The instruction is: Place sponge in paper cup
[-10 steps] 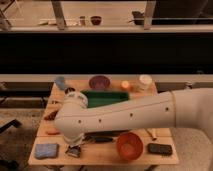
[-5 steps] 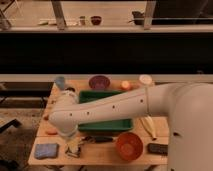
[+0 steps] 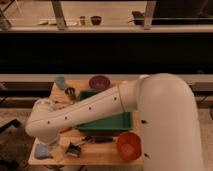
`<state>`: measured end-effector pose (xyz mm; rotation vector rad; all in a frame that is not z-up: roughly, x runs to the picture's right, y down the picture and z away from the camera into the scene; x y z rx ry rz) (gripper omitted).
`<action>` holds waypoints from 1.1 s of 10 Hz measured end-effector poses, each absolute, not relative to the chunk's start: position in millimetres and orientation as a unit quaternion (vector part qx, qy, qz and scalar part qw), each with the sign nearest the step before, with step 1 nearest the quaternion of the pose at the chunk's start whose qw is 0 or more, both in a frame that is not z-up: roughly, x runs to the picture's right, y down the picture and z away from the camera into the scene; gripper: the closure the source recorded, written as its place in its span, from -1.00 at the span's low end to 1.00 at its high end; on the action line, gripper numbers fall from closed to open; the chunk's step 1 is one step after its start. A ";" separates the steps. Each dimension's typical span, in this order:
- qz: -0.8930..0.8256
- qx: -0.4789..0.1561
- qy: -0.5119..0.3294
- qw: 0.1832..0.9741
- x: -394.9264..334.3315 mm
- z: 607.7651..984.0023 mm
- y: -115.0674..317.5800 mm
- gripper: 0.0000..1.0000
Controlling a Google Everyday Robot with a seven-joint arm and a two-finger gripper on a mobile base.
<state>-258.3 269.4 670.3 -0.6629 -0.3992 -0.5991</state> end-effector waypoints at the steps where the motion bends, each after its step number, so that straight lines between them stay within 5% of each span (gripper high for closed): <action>1: -0.284 -0.317 -0.201 0.882 -264.3 678.4 273.5 -0.60; 11: -0.217 -0.340 -0.203 0.892 -284.2 720.5 286.1 -0.60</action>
